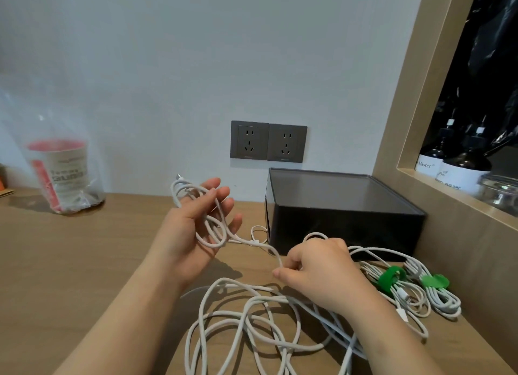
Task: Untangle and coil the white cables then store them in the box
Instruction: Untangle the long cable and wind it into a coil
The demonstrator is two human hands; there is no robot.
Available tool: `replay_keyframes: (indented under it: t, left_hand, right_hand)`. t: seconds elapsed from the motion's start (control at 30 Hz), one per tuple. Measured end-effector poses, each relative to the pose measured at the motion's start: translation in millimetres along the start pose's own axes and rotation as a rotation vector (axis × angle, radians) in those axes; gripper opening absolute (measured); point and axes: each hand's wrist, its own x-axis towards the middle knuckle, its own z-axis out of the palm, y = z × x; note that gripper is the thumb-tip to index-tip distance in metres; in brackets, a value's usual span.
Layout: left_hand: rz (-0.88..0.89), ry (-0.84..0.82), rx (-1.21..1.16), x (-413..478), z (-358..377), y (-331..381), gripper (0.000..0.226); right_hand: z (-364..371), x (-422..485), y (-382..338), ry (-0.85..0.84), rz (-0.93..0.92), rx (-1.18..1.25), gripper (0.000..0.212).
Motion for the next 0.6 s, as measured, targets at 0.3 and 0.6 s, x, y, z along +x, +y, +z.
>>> replay_keyframes:
  t: [0.3, 0.6]
  left_hand:
    - [0.075, 0.016, 0.166, -2.4, 4.6, -2.4, 0.020]
    - [0.058, 0.016, 0.135, 0.3, 6.0, -4.4, 0.011]
  right_hand:
    - [-1.0, -2.1, -8.6, 0.028, -0.095, 0.102, 0.021]
    - [1.4, -1.0, -9.6, 0.096, -0.205, 0.084, 0.013]
